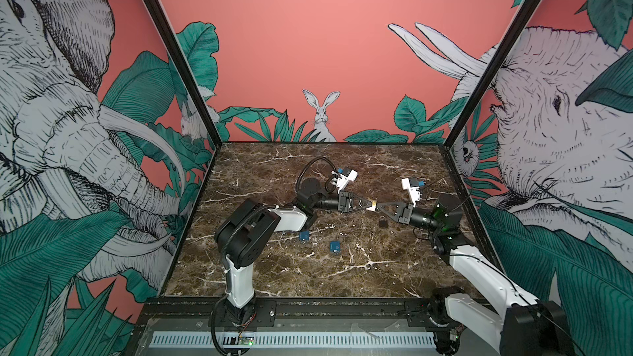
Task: Lock with the key
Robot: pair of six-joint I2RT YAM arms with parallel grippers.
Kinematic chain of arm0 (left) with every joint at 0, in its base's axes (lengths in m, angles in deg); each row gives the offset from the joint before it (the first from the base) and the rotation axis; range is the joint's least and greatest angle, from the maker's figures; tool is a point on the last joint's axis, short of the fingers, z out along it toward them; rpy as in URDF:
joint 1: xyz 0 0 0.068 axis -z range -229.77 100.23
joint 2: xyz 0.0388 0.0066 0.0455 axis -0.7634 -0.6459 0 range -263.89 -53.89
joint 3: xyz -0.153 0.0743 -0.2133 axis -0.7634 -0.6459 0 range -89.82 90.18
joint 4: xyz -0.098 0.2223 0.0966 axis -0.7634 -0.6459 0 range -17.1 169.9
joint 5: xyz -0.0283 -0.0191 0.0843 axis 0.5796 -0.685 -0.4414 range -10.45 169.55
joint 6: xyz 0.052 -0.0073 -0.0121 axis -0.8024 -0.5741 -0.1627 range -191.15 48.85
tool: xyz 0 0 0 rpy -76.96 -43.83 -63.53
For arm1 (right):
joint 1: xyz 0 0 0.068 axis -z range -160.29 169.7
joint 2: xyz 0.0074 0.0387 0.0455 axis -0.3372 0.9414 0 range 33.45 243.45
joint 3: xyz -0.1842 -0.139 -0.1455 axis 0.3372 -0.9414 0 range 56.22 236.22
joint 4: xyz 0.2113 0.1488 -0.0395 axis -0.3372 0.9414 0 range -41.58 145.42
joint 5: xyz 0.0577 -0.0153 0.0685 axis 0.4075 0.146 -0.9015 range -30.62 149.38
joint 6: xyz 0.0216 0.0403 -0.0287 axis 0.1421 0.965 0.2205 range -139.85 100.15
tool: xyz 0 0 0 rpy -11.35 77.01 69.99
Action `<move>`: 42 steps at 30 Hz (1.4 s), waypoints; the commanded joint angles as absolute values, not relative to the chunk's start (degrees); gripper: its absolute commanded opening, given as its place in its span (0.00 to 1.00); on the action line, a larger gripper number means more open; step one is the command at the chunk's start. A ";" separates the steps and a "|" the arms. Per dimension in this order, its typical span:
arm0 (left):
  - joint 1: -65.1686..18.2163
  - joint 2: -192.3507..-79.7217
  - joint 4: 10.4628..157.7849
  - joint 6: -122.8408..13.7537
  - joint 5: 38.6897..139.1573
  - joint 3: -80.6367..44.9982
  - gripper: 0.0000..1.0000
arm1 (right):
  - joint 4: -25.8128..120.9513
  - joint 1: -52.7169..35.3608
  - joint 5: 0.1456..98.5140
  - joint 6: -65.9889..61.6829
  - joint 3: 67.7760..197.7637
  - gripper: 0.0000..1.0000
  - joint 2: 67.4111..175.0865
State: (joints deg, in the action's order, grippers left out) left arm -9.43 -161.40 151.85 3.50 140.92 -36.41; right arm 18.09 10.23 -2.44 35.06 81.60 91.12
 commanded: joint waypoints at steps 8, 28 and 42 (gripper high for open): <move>-13.46 -159.26 154.55 5.12 142.35 -37.16 0.00 | 12.77 11.44 -5.29 32.31 81.76 0.00 88.57; -12.74 -148.14 93.76 -38.17 127.58 -32.28 0.00 | 37.27 9.57 15.84 26.06 82.86 0.00 93.26; -7.94 -149.36 76.74 -49.19 118.05 -28.37 0.00 | 31.85 -5.63 52.72 33.87 81.10 0.00 105.04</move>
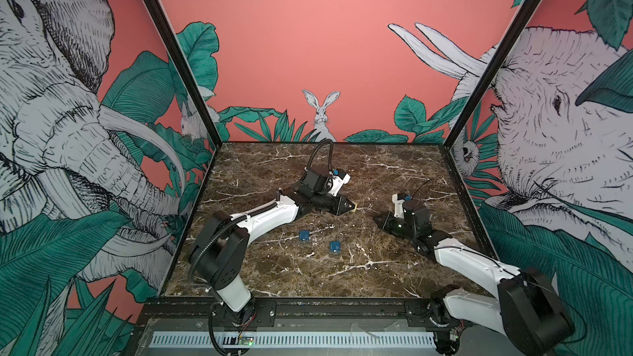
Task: Lock with the key
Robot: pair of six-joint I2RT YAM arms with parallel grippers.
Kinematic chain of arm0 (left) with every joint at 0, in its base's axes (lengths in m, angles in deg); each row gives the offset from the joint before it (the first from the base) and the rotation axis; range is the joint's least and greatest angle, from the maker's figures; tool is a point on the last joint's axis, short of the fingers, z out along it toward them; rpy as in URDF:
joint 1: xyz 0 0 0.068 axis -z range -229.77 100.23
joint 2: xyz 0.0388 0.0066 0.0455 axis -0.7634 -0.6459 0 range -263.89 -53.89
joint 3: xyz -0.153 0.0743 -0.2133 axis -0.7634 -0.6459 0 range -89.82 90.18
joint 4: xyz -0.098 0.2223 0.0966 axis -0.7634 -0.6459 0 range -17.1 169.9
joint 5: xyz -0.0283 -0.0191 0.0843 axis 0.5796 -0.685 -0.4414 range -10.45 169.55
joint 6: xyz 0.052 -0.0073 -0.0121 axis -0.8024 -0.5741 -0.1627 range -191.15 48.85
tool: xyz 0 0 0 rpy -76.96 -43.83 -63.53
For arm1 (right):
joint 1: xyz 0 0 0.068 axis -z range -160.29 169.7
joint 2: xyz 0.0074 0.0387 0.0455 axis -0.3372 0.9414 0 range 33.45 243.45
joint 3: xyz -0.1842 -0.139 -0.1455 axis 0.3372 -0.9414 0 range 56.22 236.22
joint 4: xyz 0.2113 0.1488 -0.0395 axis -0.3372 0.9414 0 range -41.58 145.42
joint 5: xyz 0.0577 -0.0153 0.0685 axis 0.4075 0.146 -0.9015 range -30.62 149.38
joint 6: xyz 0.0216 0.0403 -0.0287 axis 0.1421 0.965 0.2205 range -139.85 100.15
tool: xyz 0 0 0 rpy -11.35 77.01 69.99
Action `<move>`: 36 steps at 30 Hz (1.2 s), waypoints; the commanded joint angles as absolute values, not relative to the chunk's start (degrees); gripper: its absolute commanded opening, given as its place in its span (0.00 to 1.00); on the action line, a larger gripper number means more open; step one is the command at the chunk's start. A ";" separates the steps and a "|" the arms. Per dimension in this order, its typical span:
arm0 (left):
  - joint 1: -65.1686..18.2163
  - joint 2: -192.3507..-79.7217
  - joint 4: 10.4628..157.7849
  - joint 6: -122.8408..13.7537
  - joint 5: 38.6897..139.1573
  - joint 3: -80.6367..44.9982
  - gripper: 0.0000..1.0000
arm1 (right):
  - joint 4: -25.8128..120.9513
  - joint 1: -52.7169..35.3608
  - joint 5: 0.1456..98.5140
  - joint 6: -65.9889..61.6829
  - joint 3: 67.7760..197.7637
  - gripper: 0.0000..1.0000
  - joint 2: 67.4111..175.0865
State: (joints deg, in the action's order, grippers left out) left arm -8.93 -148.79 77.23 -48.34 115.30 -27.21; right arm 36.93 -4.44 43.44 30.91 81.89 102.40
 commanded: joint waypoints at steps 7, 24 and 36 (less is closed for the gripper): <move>-7.39 -152.59 77.19 -51.60 121.28 -27.88 0.00 | 18.61 -7.40 53.96 36.33 81.44 0.00 117.26; -7.31 -166.67 53.10 -75.06 124.03 -10.05 0.00 | 12.45 -8.51 57.75 40.13 74.80 0.22 120.24; -6.91 -177.70 39.76 -86.10 122.33 2.30 0.00 | 29.73 -8.43 62.37 35.65 73.45 0.35 98.29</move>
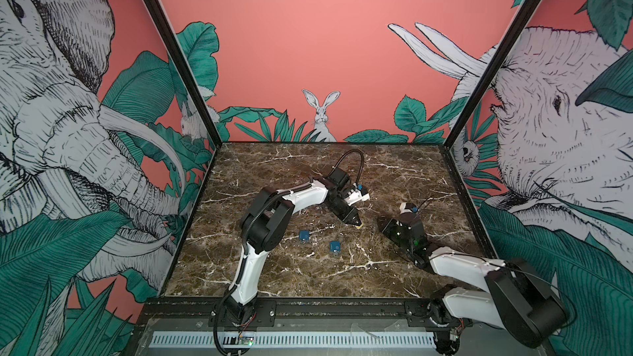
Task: Lock with the key
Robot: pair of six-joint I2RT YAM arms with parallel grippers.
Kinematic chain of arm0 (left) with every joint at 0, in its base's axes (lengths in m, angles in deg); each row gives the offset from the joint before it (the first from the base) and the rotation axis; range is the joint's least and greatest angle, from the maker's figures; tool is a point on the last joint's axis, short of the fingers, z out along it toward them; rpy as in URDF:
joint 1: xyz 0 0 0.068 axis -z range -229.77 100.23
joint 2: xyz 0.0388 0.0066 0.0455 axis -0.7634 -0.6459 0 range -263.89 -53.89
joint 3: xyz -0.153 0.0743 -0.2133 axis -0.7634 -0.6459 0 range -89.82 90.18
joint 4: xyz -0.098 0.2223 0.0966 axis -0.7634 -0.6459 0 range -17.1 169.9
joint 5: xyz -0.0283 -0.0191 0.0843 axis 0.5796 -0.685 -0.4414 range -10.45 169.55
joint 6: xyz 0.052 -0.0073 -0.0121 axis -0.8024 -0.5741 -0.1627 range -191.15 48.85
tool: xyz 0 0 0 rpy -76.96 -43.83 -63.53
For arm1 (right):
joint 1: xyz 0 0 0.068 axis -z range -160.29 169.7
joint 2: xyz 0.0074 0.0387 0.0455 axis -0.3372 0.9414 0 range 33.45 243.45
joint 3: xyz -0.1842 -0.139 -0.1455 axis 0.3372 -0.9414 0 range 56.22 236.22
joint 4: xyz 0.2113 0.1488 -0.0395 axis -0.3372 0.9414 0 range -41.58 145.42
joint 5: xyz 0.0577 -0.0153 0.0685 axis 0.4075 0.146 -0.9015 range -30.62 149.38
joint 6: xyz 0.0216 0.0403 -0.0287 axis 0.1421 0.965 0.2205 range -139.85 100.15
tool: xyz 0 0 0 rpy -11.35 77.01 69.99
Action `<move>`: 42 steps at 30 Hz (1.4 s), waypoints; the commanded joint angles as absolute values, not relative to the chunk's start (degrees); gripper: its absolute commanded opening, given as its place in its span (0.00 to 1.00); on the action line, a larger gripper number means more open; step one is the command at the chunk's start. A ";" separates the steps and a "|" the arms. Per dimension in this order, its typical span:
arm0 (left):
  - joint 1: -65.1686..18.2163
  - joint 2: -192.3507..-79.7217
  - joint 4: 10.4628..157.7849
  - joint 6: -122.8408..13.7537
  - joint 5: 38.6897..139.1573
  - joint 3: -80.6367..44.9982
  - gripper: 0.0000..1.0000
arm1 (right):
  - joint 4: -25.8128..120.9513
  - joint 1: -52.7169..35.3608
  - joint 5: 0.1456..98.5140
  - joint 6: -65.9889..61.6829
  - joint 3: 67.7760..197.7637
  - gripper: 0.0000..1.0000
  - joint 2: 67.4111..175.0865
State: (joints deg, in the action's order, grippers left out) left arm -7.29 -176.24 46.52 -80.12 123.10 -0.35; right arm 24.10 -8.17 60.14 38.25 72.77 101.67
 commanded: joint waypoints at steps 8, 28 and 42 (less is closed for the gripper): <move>-6.77 -185.27 35.68 -88.91 125.14 10.18 0.00 | 33.39 -8.46 60.86 34.80 73.06 0.35 91.73; -13.41 -183.52 41.86 -84.12 103.72 23.36 0.97 | 37.26 -8.54 55.19 30.33 78.72 0.37 93.48; -11.90 -132.98 75.72 -58.02 80.00 -33.41 0.97 | 67.23 -29.59 73.04 21.66 96.17 0.46 98.24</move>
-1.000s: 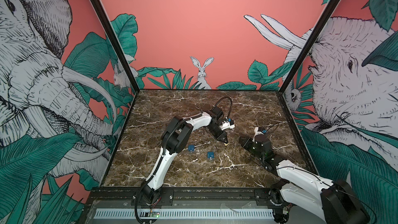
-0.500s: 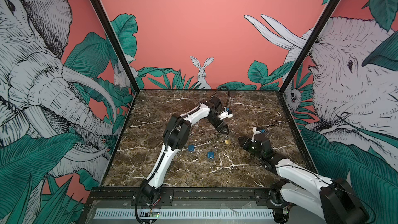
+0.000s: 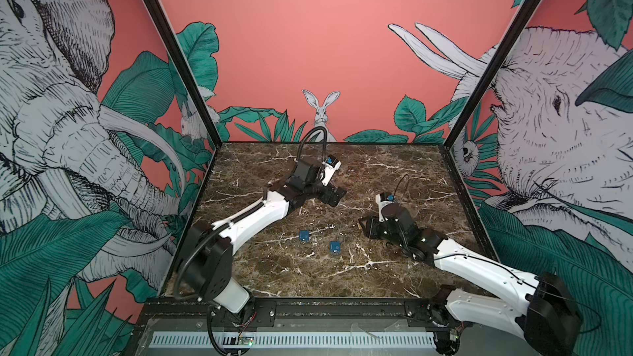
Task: Lock with the key
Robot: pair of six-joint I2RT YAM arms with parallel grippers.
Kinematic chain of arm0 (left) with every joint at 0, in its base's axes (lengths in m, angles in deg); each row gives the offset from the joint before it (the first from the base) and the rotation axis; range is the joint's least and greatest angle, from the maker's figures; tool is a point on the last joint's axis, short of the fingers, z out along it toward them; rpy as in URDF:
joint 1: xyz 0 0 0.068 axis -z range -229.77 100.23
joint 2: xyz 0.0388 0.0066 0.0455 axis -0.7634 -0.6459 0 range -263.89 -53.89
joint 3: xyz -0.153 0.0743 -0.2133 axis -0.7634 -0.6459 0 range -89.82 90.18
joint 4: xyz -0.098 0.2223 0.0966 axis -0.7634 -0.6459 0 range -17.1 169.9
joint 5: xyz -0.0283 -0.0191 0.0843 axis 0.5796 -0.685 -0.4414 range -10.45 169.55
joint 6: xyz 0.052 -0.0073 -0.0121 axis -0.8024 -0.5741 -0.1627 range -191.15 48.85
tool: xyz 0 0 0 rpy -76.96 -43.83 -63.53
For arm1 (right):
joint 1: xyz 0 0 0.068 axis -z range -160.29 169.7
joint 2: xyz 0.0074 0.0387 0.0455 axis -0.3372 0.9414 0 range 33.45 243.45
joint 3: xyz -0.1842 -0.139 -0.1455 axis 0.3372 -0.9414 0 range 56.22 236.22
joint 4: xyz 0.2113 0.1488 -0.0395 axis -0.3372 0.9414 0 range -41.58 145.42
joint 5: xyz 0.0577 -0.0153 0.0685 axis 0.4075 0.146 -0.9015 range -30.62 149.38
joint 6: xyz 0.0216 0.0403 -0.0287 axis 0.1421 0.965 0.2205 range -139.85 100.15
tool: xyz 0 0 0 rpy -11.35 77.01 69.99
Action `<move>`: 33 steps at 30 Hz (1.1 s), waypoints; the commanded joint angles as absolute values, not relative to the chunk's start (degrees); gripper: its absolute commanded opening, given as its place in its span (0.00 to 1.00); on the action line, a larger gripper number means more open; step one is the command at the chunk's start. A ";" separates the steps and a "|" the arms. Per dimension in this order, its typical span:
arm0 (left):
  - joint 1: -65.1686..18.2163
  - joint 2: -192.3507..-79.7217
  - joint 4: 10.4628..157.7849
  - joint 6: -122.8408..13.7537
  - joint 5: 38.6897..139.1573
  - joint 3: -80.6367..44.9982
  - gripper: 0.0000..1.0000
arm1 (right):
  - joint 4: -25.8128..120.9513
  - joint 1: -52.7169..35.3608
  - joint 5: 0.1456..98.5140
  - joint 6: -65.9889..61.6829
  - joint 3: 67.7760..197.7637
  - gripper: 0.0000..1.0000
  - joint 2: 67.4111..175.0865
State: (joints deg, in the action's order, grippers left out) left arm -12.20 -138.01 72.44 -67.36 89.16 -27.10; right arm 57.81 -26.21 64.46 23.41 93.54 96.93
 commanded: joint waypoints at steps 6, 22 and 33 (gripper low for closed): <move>-12.15 -115.07 69.55 -46.60 77.80 -46.02 0.97 | 73.88 -38.86 80.06 25.87 104.39 0.49 109.04; -13.18 -108.20 70.86 -41.79 83.34 -55.88 0.97 | 71.36 -43.91 77.62 31.89 114.44 0.52 128.22; -14.50 -109.06 72.61 -39.69 85.38 -58.78 0.97 | 69.79 -44.54 74.06 33.13 114.90 0.58 132.15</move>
